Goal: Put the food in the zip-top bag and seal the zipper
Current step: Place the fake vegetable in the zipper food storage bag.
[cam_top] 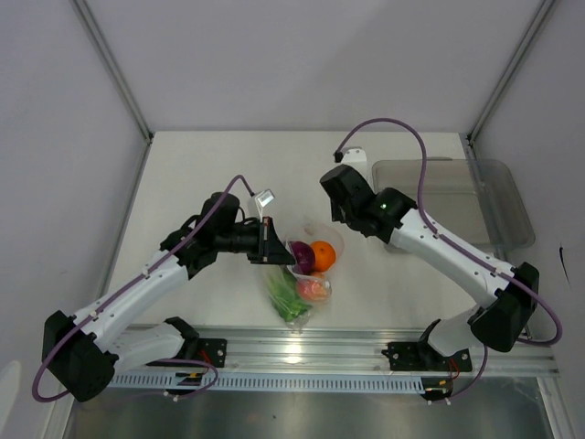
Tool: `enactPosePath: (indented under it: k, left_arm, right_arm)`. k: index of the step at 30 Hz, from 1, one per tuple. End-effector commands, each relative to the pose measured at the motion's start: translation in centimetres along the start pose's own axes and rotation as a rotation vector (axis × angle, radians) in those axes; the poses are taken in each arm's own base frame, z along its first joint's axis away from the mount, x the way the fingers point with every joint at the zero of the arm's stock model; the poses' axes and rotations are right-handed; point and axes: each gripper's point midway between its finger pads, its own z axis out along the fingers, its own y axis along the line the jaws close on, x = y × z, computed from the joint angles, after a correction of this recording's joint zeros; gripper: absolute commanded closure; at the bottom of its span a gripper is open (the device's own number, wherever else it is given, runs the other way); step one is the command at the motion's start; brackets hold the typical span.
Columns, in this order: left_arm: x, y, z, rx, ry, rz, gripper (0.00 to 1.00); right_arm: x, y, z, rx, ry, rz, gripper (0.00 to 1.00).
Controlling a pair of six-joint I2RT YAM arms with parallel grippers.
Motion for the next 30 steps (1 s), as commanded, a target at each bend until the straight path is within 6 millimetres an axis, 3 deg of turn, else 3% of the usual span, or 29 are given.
enactPosePath:
  k: [1,10,22,30]
  left_arm:
    - [-0.9,-0.8,-0.4,0.006,-0.028,0.014,0.99]
    - [-1.1,-0.7,-0.5,-0.004,-0.04,0.01,0.99]
    - [-1.1,-1.0,-0.6,0.004,-0.04,0.018,1.0]
    - [-1.0,-0.9,-0.7,0.002,-0.041,0.018,0.99]
  right_arm:
    - [0.4,2.5,-2.2,-0.164,0.043,-0.01,0.59]
    - [3.3,7.7,-3.9,-0.335,0.118,-0.106,0.59]
    - [6.0,8.9,-4.7,-0.343,0.169,-0.175,0.55]
    - [5.9,8.2,-5.3,-0.307,0.141,-0.196,0.52]
